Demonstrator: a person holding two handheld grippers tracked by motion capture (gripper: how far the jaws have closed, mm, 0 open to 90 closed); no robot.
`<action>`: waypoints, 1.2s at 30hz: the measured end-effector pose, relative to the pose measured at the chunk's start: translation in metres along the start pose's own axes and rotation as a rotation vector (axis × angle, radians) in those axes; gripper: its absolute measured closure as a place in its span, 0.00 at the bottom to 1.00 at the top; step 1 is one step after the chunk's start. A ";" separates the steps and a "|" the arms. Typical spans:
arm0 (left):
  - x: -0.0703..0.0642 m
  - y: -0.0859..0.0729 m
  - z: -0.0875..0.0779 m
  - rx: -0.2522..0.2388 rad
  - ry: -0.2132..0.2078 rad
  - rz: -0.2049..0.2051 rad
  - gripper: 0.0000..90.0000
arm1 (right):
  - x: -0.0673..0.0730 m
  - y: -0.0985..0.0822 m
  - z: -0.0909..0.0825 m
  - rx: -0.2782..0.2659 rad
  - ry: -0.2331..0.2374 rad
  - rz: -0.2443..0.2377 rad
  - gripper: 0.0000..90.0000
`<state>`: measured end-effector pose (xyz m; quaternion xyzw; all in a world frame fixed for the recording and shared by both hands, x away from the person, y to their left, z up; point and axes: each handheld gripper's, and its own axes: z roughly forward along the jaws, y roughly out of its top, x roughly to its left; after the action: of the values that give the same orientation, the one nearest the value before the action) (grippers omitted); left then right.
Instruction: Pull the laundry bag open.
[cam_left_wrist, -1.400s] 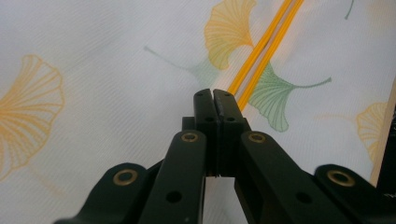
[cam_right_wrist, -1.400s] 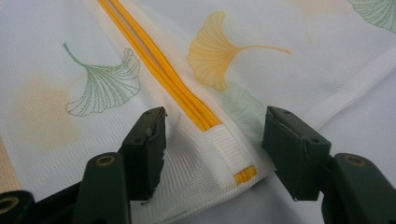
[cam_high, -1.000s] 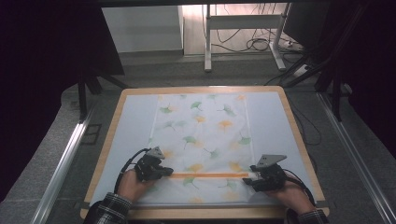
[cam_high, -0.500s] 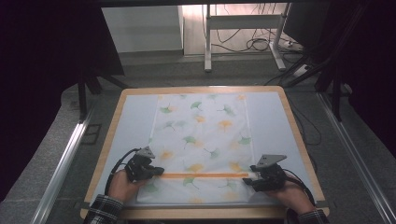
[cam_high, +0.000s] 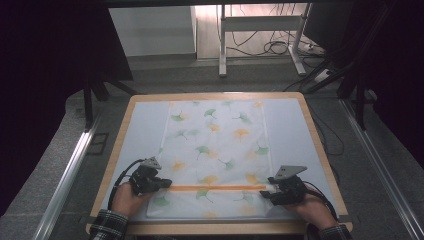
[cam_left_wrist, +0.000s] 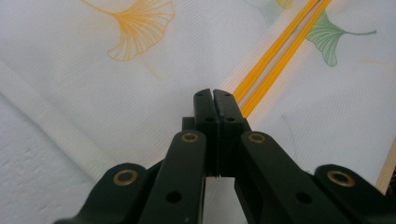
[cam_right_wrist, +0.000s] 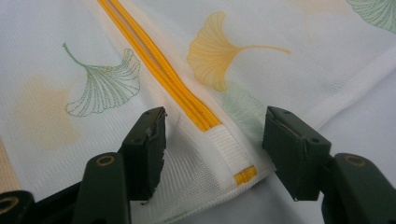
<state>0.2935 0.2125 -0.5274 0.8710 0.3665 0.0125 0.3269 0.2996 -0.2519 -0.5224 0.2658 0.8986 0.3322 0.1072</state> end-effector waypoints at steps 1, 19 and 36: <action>0.001 0.000 -0.001 0.002 0.000 0.000 1.00 | 0.000 0.000 0.000 0.000 0.000 0.001 0.44; 0.009 -0.011 -0.011 -0.008 0.019 -0.034 1.00 | 0.000 0.000 0.000 -0.001 0.001 -0.001 0.44; 0.017 -0.028 -0.029 -0.040 0.070 -0.082 1.00 | 0.000 0.000 0.000 0.001 0.001 0.000 0.44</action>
<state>0.2809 0.2541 -0.5248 0.8474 0.4130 0.0371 0.3316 0.2997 -0.2518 -0.5223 0.2657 0.8988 0.3318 0.1069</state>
